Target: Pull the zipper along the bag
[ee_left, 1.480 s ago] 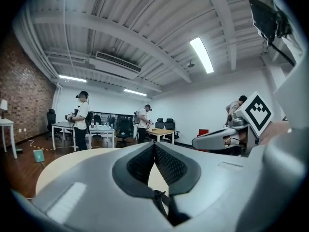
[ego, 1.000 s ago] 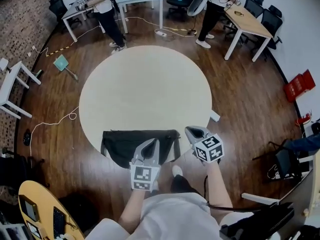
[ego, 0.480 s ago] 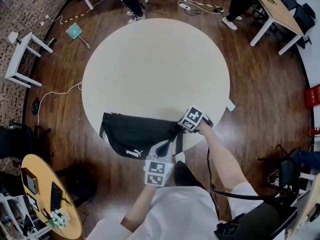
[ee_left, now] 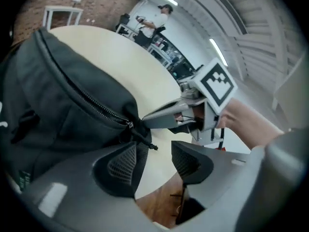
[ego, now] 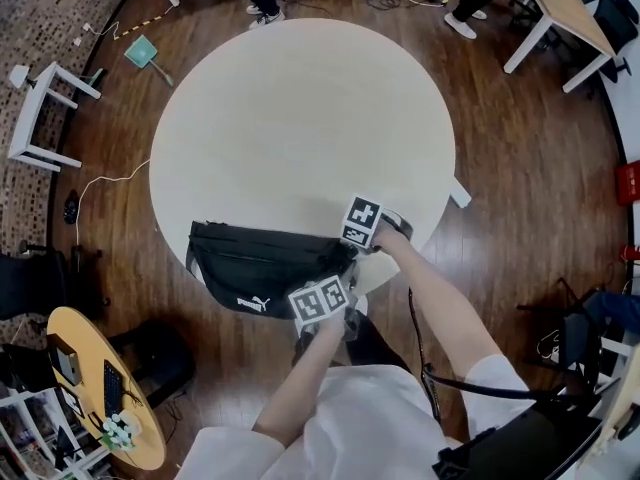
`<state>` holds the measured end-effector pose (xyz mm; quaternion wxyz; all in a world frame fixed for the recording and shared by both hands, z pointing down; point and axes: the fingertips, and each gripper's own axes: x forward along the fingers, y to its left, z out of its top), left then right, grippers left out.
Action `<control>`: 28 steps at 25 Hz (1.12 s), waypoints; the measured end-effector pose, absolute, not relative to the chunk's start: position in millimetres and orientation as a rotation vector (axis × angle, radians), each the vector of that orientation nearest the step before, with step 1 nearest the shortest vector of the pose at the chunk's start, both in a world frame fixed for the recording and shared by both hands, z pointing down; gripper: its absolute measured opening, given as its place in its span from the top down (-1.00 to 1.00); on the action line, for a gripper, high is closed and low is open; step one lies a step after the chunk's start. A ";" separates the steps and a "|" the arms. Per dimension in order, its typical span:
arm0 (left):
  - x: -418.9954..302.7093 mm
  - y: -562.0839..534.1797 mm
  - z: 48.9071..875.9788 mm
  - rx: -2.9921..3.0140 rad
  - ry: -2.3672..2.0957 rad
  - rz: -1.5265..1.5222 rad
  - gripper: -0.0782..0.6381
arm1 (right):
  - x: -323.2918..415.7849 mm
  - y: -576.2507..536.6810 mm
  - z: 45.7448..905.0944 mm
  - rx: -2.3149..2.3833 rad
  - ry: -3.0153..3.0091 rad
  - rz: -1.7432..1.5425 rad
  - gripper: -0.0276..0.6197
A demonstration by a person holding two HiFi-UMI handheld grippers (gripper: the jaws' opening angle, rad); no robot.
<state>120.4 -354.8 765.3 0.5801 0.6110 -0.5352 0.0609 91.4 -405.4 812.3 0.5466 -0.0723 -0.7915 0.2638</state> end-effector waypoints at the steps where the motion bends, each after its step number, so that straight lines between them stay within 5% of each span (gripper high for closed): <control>1: 121.0 -358.5 772.1 1.372 -1.259 0.111 0.06 | 91.8 -406.0 812.0 -0.165 -1.888 0.627 0.94; 8: 112.5 -366.0 797.0 1.080 -1.427 0.082 0.20 | 97.7 -407.0 809.4 -0.147 -1.897 0.609 0.94; 14: 116.1 -361.5 790.8 1.209 -1.338 0.164 0.63 | 86.1 -405.5 814.6 -0.098 -1.864 0.595 0.94; 28: 109.2 -326.8 759.6 1.533 -0.909 0.210 0.72 | 89.7 -408.5 820.2 0.170 -1.804 0.688 0.94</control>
